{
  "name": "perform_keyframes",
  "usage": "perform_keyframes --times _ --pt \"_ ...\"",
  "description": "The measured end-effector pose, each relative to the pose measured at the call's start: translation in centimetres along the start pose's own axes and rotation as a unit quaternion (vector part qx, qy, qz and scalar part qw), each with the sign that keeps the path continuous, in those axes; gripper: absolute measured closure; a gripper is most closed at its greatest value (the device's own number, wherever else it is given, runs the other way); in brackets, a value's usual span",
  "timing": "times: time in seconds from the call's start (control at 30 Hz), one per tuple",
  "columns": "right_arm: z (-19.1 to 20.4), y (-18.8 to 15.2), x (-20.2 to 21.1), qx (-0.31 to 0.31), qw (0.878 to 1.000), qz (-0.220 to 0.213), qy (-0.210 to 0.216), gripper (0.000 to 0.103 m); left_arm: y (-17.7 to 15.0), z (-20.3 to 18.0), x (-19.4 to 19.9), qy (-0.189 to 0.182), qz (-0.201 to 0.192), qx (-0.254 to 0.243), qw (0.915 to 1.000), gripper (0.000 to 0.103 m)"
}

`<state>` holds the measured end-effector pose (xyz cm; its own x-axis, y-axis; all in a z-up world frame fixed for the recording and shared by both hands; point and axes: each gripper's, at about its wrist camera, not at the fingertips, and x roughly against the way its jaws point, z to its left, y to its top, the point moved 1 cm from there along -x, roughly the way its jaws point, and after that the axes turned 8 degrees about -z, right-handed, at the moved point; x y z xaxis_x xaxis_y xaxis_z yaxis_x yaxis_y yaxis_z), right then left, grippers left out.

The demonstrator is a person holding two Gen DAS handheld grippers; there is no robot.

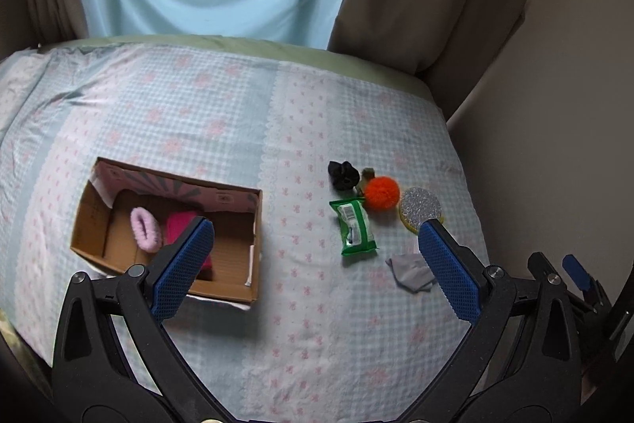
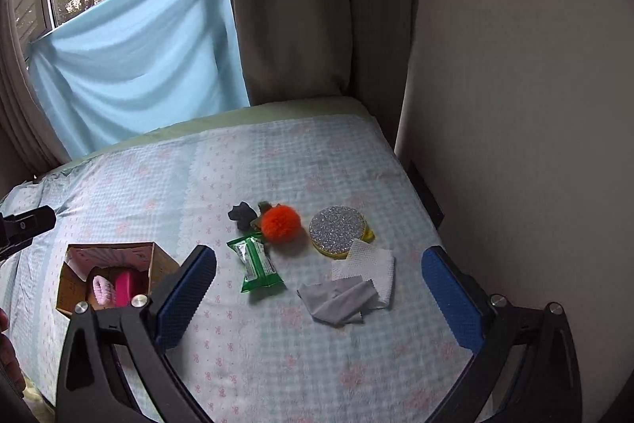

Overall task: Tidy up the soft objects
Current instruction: 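Lift both grippers out of the box and move toward the remaining items, then grasp the green wipe pack with the left gripper while the right gripper grasps the grey cloth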

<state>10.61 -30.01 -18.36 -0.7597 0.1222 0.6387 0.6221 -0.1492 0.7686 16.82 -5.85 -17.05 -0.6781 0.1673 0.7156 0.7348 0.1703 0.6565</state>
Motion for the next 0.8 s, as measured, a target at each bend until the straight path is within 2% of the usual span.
perform_keyframes --times 0.2,0.37,0.47,0.57,0.67,0.8 --pt "-3.8 -4.0 -5.4 -0.055 0.997 0.046 -0.018 0.000 -1.9 -3.5 -7.6 0.008 0.042 -0.005 0.9991 0.000" --pt "-5.5 -8.4 -10.0 -0.118 0.988 0.091 -0.042 0.000 -4.1 -5.1 -14.7 0.005 0.079 -0.024 0.9966 0.000" --pt "-5.8 -11.0 -12.5 -0.150 0.982 0.101 -0.059 0.000 -5.6 -5.5 -19.1 0.003 0.098 -0.034 0.9945 0.000" --pt "-5.7 -13.0 -14.9 -0.180 0.975 0.105 -0.077 0.006 -7.1 -5.5 -23.2 -0.006 0.114 -0.032 0.9930 0.000" --pt "-5.3 -14.9 -16.9 -0.199 0.970 0.104 -0.097 0.008 -8.4 -5.5 -26.4 -0.013 0.122 -0.036 0.9918 0.001" --pt "-4.7 -16.7 -19.1 -0.203 0.967 0.101 -0.120 0.021 -10.3 -5.8 -29.8 -0.021 0.139 -0.048 0.9890 0.004"
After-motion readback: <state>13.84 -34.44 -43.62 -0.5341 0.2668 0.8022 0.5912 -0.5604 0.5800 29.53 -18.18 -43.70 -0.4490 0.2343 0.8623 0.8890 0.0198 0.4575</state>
